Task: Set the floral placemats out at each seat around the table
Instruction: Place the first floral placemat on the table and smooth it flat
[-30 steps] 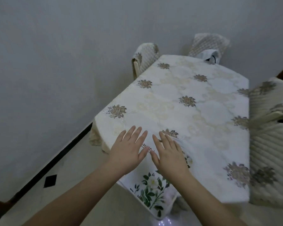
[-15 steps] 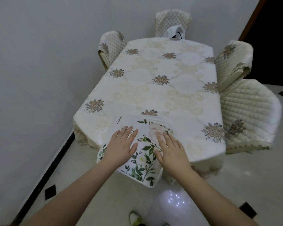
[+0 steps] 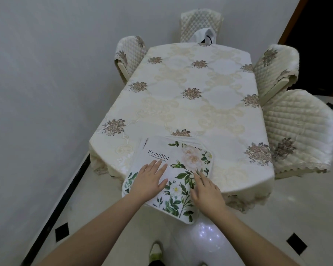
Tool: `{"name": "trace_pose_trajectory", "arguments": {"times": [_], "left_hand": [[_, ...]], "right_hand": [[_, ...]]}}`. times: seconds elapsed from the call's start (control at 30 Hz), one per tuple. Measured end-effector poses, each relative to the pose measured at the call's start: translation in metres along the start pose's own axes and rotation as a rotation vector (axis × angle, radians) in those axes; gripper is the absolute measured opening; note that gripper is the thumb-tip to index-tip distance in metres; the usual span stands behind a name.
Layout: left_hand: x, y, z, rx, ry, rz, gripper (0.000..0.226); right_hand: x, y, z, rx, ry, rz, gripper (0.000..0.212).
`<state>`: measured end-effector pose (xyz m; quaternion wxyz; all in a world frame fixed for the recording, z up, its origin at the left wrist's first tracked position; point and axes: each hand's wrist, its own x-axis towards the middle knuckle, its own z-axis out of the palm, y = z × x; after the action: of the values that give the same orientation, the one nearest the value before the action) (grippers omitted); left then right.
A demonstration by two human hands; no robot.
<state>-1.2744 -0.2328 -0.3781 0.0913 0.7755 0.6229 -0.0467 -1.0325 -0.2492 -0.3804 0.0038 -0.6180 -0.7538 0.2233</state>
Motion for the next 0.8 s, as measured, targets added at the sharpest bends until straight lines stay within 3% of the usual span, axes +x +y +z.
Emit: {"name": "trace_pose_trajectory", "arguments": {"times": [0.3,0.5,0.63,0.8], "left_hand": [[-0.001,-0.057,0.034,-0.021,-0.115,0.010,0.059],[0.000,-0.087,0.037,-0.065,-0.061,-0.079,0.061],[0.003,-0.090,0.041,-0.056,-0.108,-0.162,0.065],[0.006,-0.088,0.044,-0.049,-0.125,-0.169,0.066]], "right_hand": [[0.011,-0.011,0.039,-0.086,-0.043,0.107,0.073],[0.009,-0.006,0.041,-0.060,-0.015,0.138,0.077],[0.006,-0.006,0.042,-0.015,-0.016,0.148,0.079],[0.004,-0.002,0.036,0.044,-0.013,0.310,0.091]]}}
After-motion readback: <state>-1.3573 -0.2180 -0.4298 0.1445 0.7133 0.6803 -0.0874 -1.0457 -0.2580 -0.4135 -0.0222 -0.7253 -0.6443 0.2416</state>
